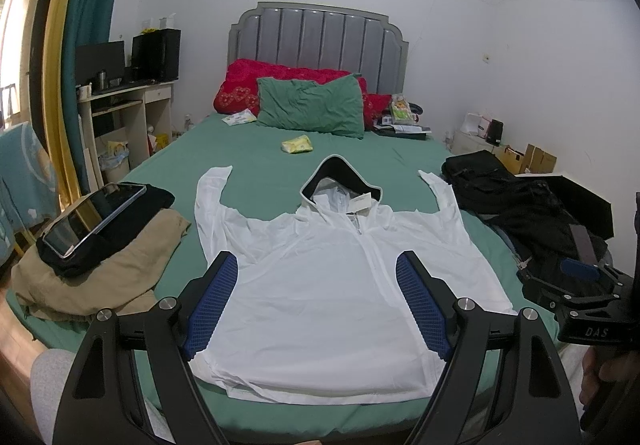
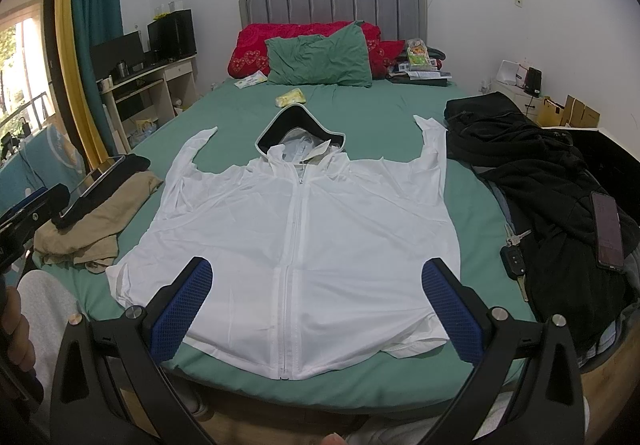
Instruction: Fold large clothes
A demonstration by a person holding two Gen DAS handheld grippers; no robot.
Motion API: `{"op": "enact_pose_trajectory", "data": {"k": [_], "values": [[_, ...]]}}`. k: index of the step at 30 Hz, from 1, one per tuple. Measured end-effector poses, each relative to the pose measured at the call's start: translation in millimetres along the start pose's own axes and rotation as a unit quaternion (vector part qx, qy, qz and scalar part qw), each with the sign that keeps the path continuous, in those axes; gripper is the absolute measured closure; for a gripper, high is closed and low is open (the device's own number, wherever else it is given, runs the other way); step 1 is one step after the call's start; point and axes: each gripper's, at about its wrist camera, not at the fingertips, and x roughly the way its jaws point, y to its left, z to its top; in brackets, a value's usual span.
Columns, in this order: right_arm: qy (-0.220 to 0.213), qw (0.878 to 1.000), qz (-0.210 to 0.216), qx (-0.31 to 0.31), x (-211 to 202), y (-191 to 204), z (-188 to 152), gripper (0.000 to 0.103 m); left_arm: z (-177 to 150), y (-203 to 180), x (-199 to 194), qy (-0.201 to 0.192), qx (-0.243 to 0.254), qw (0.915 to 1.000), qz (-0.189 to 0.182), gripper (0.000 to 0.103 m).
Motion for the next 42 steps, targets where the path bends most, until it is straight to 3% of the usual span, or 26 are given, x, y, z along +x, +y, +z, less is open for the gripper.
{"op": "enact_pose_trajectory", "data": {"k": [23,30,40,42], "values": [[0.0,1.0,0.0,-0.001,0,0,0,0.0,-1,0,0,0.0,0.0,1.0,0.0,0.019],[0.006,1.0,-0.001,-0.003,5,-7,0,0.0,4,-2,5,0.006,0.005,0.9998,-0.021,0.019],[0.016,1.0,-0.006,0.009,57,-74,35,0.0,4,-2,89,0.089,-0.002,0.9939,-0.065,0.019],[0.024,1.0,-0.008,0.01,74,-90,46,0.006,5,-2,110,0.109,-0.005,0.9913,-0.073,0.019]]}}
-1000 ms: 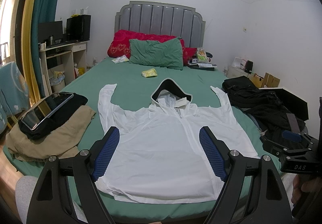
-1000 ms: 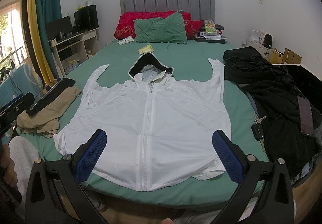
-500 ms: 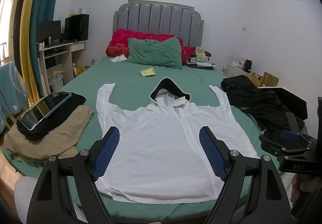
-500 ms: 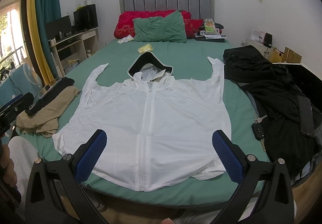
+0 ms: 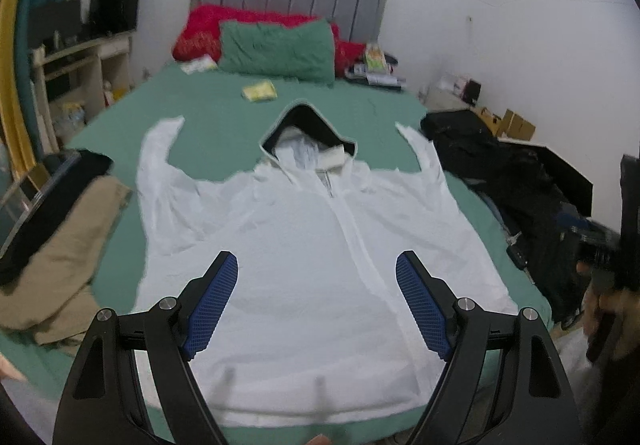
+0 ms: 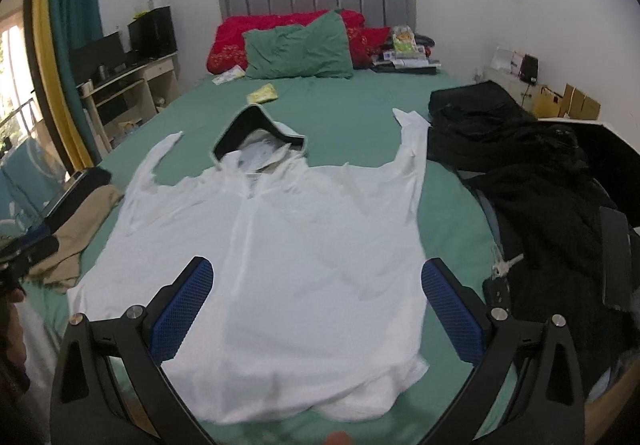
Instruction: Fold large clothes
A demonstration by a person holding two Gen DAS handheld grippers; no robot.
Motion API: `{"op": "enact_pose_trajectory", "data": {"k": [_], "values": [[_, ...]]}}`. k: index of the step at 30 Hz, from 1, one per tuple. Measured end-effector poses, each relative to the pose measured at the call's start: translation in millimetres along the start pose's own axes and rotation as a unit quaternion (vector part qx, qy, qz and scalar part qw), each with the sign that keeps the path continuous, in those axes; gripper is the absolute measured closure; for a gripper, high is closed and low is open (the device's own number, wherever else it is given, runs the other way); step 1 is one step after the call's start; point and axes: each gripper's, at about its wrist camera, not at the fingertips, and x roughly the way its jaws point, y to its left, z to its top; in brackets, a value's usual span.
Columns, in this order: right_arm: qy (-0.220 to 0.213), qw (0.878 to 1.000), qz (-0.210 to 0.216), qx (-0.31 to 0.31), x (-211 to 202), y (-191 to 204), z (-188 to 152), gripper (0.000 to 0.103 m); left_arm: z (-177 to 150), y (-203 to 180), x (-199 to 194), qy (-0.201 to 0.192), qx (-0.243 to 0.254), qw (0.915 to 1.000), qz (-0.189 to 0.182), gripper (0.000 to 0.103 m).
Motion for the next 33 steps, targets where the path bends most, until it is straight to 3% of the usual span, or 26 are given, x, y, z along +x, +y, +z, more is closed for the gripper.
{"op": "enact_pose_trajectory", "data": {"k": [7,11,15,17,23,28,29,30,33], "values": [[0.051,0.999,-0.002,-0.016,82,-58,38,0.041,21,21,78,0.026,-0.03,0.999,-0.019,0.019],[0.071,0.997,-0.025,-0.018,143,-101,62,0.061,29,36,113,0.02,-0.042,0.9989,-0.009,0.019],[0.092,0.995,-0.042,-0.003,209,-142,80,0.068,38,45,155,0.057,-0.034,0.9978,-0.004,0.019],[0.101,0.994,-0.046,0.001,233,-155,85,0.069,40,42,176,0.079,-0.002,0.9966,0.025,0.019],[0.135,0.989,-0.047,0.027,312,-189,99,0.069,49,56,216,0.088,-0.012,0.9957,0.029,0.019],[0.132,0.988,-0.01,0.083,351,-216,111,0.068,49,61,229,0.097,-0.017,0.9945,0.036,0.019],[0.129,0.988,0.001,0.086,352,-215,112,0.076,49,60,231,0.099,-0.009,0.9942,0.041,0.019],[0.129,0.987,0.015,0.09,353,-213,115,0.101,49,59,231,0.099,-0.003,0.9942,0.042,0.019],[0.101,0.991,0.032,0.08,333,-197,126,0.101,50,59,224,0.098,0.008,0.9941,0.046,0.019]]}}
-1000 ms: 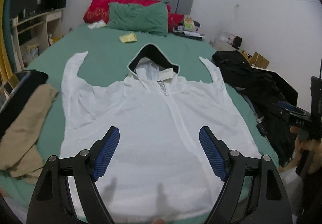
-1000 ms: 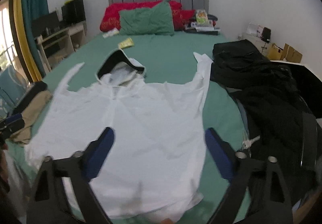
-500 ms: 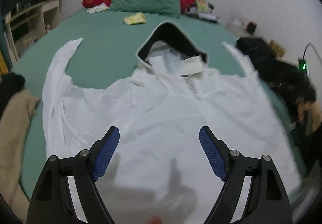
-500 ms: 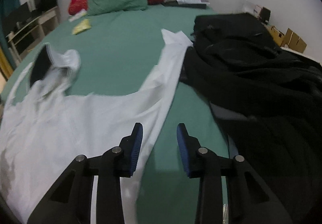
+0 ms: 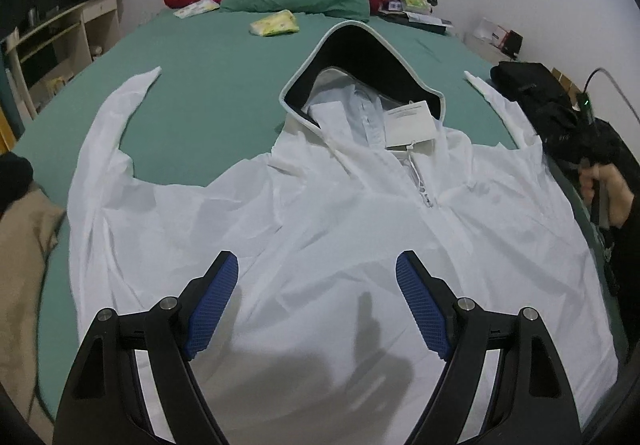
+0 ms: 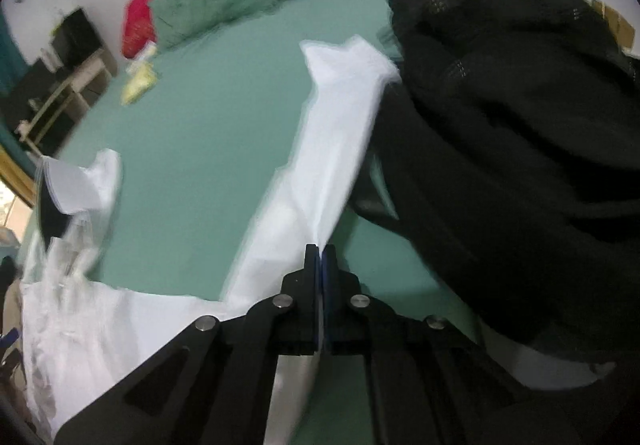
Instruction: Fold large clothes
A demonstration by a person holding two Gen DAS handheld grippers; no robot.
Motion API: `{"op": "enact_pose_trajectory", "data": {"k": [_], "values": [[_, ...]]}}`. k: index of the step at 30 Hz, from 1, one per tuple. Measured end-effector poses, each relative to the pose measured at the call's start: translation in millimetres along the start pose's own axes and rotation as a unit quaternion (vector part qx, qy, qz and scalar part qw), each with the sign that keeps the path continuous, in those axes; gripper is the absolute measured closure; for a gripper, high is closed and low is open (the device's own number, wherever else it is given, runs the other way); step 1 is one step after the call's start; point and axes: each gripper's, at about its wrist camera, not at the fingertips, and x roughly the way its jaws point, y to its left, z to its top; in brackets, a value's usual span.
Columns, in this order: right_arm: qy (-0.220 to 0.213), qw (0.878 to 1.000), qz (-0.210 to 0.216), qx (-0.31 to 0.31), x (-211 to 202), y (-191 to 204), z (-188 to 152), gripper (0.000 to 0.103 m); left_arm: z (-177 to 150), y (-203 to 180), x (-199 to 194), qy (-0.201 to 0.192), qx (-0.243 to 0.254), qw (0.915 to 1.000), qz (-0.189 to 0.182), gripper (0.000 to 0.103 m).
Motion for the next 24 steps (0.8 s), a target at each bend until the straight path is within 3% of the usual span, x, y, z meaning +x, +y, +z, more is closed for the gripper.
{"op": "enact_pose_trajectory", "data": {"k": [7,13,16,19,20,21,24], "values": [[-0.041,0.996,0.035,-0.066,-92,83,-9,0.101,1,6,-39,-0.008,0.011,0.9999,-0.01,0.019],[-0.036,0.984,0.087,-0.154,-148,182,-64,0.101,2,21,-71,-0.014,0.028,0.9991,-0.03,0.019],[0.015,0.973,0.105,-0.205,-139,228,-112,0.101,-2,30,-81,-0.031,0.041,0.9983,-0.027,0.019],[0.107,0.954,0.11,-0.259,-110,267,-171,0.099,-8,45,-80,-0.053,0.03,0.9978,-0.025,0.019],[0.126,0.951,0.111,-0.261,-104,273,-187,0.09,-9,49,-78,-0.058,0.025,0.9978,-0.022,0.019],[0.136,0.951,0.112,-0.256,-101,276,-201,0.074,-12,54,-74,-0.063,0.017,0.9977,-0.02,0.019],[0.121,0.958,0.104,-0.238,-109,264,-205,0.044,-13,64,-64,-0.055,0.002,0.9983,-0.02,0.019]]}}
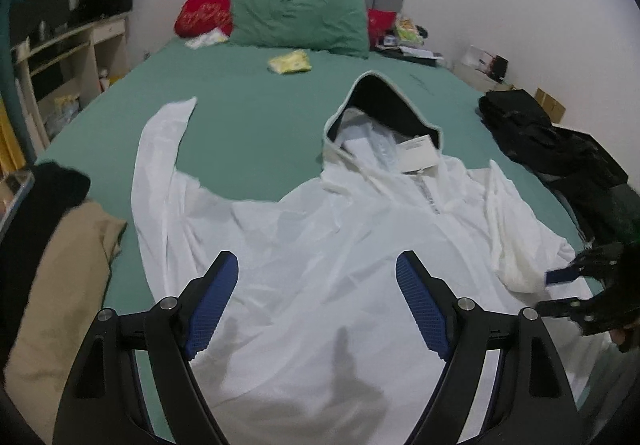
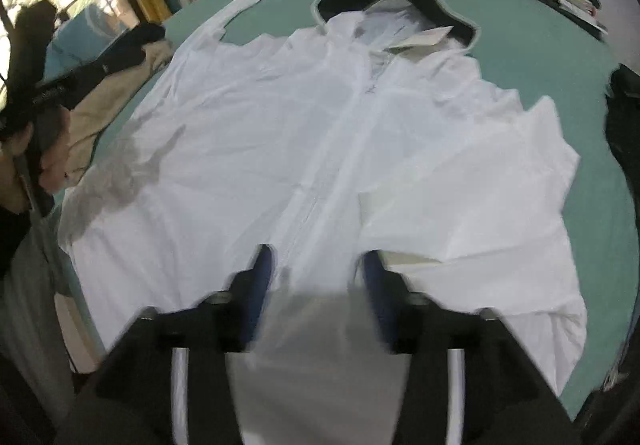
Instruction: Fold large clothes
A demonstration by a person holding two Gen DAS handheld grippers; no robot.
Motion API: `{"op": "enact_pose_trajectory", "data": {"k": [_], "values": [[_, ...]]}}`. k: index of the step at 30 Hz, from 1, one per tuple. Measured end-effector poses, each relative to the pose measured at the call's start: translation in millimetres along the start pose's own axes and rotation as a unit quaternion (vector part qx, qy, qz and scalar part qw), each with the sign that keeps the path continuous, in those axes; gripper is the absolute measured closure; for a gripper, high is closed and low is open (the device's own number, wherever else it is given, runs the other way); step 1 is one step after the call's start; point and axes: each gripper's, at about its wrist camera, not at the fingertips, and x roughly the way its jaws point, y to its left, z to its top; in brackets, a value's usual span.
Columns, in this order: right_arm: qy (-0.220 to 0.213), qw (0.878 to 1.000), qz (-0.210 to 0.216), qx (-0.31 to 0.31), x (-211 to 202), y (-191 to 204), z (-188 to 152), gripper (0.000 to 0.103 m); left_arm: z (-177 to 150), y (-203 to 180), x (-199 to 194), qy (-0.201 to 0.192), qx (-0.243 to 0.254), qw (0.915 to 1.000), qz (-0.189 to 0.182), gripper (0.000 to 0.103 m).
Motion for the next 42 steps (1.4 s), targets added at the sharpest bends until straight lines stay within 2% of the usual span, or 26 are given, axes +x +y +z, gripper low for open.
{"op": "enact_pose_trajectory", "data": {"k": [2,5,8,11,15,17,18,19,20,22,27,31,34,37,39,41,42], "values": [[-0.031,0.999,-0.024,0.022,-20,-17,3,0.039,1,5,5,0.005,0.004,1.0,-0.004,0.019],[-0.066,0.993,-0.069,0.073,-39,-62,18,0.038,3,12,12,0.005,0.011,0.9999,0.008,0.019],[-0.056,0.979,-0.101,0.169,-23,-127,40,0.038,5,22,19,0.011,-0.009,0.9999,0.002,0.019],[-0.035,0.965,-0.124,0.229,4,-177,53,0.038,5,28,18,0.004,-0.024,0.9997,-0.002,0.019],[-0.006,0.95,-0.098,0.298,43,-223,51,0.038,7,30,17,-0.013,-0.014,0.9997,0.014,0.019],[-0.021,0.945,-0.076,0.318,52,-233,48,0.038,7,32,21,-0.011,-0.014,0.9997,0.015,0.019],[-0.036,0.945,-0.073,0.316,51,-232,50,0.049,7,34,23,-0.005,-0.014,0.9998,0.015,0.019],[-0.046,0.948,-0.064,0.308,49,-230,54,0.068,6,35,24,-0.002,-0.014,0.9998,0.014,0.019],[-0.046,0.95,-0.059,0.302,50,-227,58,0.1,5,35,26,0.002,-0.015,0.9998,0.013,0.019],[-0.066,0.951,-0.063,0.295,39,-217,69,0.1,6,36,25,0.008,-0.021,0.9997,0.009,0.019],[-0.167,0.959,-0.079,0.216,-32,-153,114,0.1,12,35,9,-0.016,-0.016,0.9997,0.011,0.019],[-0.237,0.958,-0.093,0.131,-88,-73,154,0.1,19,41,-9,-0.045,-0.013,0.9986,0.025,0.019],[-0.281,0.951,-0.119,0.054,-119,-6,174,0.1,23,49,-22,-0.069,-0.019,0.9964,0.045,0.019],[-0.317,0.938,-0.143,-0.008,-135,53,181,0.1,27,62,-33,-0.083,-0.035,0.9945,0.054,0.019],[-0.332,0.932,-0.14,-0.043,-135,91,186,0.1,27,72,-37,-0.088,-0.05,0.9932,0.059,0.019],[-0.325,0.937,-0.112,-0.061,-121,114,180,0.1,26,85,-41,-0.089,-0.067,0.9915,0.066,0.019],[-0.305,0.946,-0.085,-0.074,-105,127,179,0.1,25,90,-42,-0.089,-0.073,0.991,0.069,0.019]]}}
